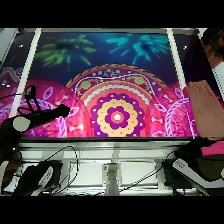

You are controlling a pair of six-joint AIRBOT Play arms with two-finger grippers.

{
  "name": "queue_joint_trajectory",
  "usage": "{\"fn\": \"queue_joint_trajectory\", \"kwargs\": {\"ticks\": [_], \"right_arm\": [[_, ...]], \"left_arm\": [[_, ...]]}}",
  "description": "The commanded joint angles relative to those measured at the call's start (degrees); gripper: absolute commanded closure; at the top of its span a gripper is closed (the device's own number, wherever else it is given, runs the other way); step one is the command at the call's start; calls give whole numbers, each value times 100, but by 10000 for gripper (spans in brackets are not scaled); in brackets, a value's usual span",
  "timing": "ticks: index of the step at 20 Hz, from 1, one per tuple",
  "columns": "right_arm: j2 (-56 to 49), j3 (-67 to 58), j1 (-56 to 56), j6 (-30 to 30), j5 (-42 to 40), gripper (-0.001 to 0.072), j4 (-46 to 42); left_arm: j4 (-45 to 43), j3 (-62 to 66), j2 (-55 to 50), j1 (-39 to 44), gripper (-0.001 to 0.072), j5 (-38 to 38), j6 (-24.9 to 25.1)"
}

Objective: Fold the clothes and pants, and hang the long-sleeved shirts on hangers.

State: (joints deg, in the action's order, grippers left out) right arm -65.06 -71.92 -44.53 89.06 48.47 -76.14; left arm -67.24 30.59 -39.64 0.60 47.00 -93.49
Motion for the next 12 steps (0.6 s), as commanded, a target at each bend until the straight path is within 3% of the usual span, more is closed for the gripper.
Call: {"fn": "queue_joint_trajectory", "kwargs": {"ticks": [1, 4, 5, 9, 12], "right_arm": [[4, -723, 1495, -286, 125, 512, -2], [4, -855, 2778, -1108, 164, 685, -111], [0, -855, 3158, -1185, 197, 702, -208], [-4, -852, 4131, -1182, 350, 702, -809], [-4, -852, 4249, -1174, 428, 702, -820]], "left_arm": [[0, 2, -2, 2, 18, -37, 0], [-2, 2, -2, 2, 18, -35, 0], [-2, 2, -2, 2, 17, -35, 0], [-2, 2, -2, 2, 18, -35, 0], [-2, 2, -2, 2, 17, -37, 0]]}}
